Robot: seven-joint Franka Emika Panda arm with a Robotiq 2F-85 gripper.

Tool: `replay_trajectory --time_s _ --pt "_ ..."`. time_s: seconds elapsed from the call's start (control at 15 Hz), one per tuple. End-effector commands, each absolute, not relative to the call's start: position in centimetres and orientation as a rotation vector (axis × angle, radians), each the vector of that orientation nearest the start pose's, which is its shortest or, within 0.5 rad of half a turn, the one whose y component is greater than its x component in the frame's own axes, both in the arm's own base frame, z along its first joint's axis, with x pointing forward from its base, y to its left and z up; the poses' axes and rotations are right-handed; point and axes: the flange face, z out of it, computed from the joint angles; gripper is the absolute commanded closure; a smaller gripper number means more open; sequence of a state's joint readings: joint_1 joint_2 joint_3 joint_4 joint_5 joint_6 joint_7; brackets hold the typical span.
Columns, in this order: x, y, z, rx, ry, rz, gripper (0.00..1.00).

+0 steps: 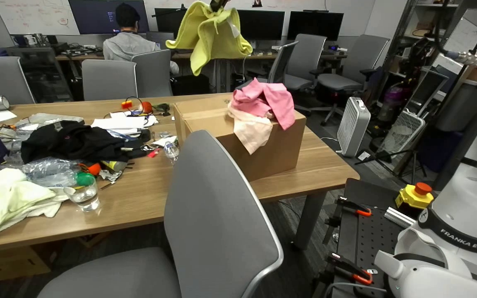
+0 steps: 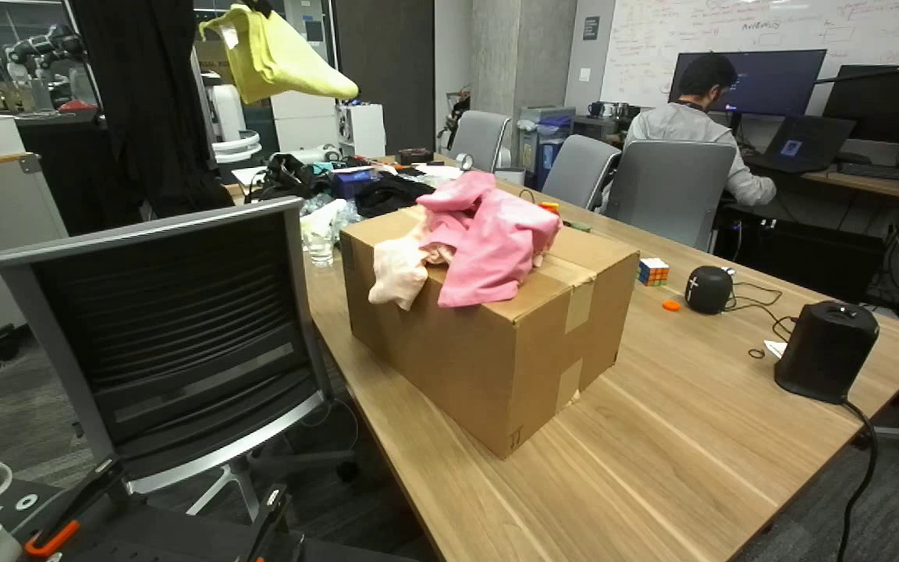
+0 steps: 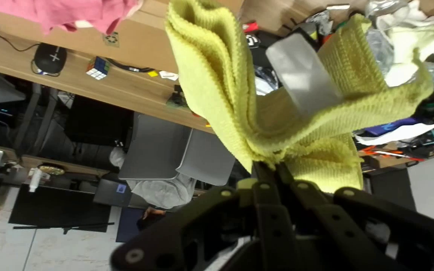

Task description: Remove the t-shirts and yellow towel from the backrest of the grey chair and place them on top of the brown box

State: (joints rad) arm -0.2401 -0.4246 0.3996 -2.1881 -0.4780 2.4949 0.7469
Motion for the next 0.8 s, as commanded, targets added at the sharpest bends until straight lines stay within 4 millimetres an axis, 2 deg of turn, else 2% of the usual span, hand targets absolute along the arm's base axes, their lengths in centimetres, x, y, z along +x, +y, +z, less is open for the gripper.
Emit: replay_trajectory --time_s 0.0,0.2,0.27,0.4,0.6,0.73 --pt "50.3 6.4 62.6 -3.075 0.610 -1.408 0.96" --pt "52.2 1.8 61.7 -3.117 0.786 -1.383 0.96" --pt "52.1 0.3 62.2 -3.124 0.841 -1.377 0.96" --pt "52.9 -2.4 62.0 -3.197 0.984 -1.271 0.96" --pt "53.3 -4.9 61.8 -3.353 1.186 -1.078 0.96" --pt "53.5 -5.6 61.6 -3.453 1.291 -0.887 0.96"
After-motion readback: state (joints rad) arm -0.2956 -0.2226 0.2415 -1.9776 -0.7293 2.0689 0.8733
